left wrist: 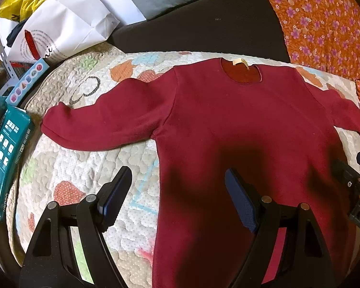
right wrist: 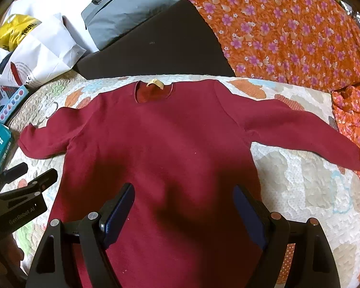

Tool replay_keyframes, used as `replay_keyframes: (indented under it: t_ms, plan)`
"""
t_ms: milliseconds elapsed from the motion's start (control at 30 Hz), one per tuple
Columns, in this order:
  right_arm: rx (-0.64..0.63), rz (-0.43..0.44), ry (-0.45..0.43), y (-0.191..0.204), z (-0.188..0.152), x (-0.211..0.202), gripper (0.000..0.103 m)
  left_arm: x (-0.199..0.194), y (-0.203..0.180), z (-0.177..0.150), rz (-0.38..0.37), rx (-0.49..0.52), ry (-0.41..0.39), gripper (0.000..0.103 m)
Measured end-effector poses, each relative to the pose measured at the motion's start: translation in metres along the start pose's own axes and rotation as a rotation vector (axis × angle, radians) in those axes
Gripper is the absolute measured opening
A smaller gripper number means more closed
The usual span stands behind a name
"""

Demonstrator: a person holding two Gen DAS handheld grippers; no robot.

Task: Fold small clothes
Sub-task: 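Spread the dark red sweatshirt flat with both tools, sleeves outstretched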

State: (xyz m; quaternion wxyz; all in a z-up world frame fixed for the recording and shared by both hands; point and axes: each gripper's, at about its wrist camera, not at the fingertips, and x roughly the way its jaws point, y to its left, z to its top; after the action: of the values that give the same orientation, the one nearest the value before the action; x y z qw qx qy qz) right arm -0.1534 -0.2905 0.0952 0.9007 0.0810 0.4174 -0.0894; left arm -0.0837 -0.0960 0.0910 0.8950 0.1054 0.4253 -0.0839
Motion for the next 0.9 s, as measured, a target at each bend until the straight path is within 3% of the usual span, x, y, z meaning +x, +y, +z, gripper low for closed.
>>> replay_keyframes:
  t_ms: [900]
  plan:
    - [0.000, -0.015, 0.027, 0.009, -0.002, 0.019, 0.083, 0.017, -0.003, 0.002, -0.029, -0.020, 0.038, 0.081]
